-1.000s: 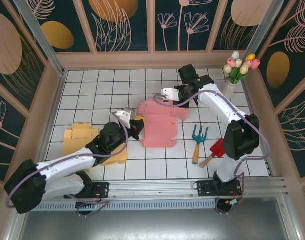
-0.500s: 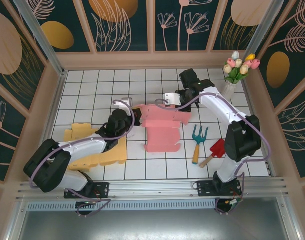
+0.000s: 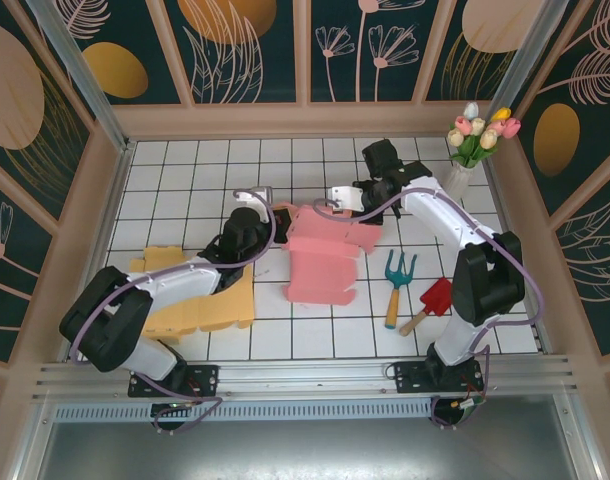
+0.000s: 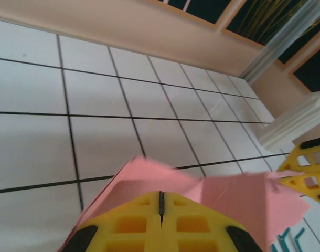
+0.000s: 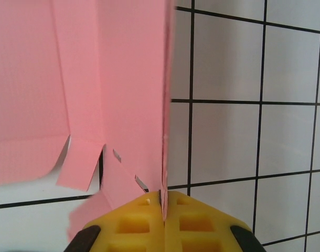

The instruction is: Fold the paper box

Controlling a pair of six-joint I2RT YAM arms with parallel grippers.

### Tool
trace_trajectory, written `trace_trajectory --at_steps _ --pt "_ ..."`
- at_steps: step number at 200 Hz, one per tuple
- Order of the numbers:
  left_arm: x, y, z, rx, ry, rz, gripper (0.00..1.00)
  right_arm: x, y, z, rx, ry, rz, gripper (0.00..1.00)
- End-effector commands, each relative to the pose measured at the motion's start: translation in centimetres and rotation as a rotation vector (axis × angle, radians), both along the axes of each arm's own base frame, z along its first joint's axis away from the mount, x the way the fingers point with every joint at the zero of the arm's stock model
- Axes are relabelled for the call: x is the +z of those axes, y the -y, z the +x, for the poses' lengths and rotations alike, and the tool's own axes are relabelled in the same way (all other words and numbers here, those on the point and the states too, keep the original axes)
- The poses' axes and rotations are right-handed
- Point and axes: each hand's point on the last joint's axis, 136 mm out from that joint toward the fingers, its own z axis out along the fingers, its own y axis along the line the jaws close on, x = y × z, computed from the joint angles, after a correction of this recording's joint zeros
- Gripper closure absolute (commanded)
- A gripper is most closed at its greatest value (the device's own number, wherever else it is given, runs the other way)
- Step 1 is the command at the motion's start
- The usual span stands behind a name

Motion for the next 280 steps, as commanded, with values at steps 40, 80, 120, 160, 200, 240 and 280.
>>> trace_trajectory --at_steps 40,80,120,160,200,240,280 --pt "0.5 3.4 -0.3 -0.078 0.003 -0.004 1.0 1.3 -1.3 -0.7 0.033 0.018 0.05 1.0" --pt "-0.4 3.1 -0.3 -0.065 -0.007 0.021 1.0 0.7 -1.0 -0.9 0.029 0.016 0.047 1.0" --pt "0.1 -0.5 -1.5 0.034 0.006 0.086 1.0 0.7 -0.2 -0.4 0.002 0.039 0.043 1.0" --pt "5.8 -3.0 -5.3 0.023 0.088 -0.014 1.0 0.2 0.6 0.1 -0.028 0.037 0.016 1.0" --pt "7.0 0.6 -10.0 -0.162 0.08 -0.104 1.0 0.0 0.6 0.2 -0.037 0.021 0.01 1.0" --pt "2.2 3.4 -10.3 -0.2 0.013 -0.026 1.0 -0.5 0.7 -0.1 -0.037 0.006 0.005 1.0" --pt "-0.9 3.4 -8.1 -0.121 0.009 0.073 1.0 -0.8 0.9 -0.5 -0.028 0.017 0.002 1.0"
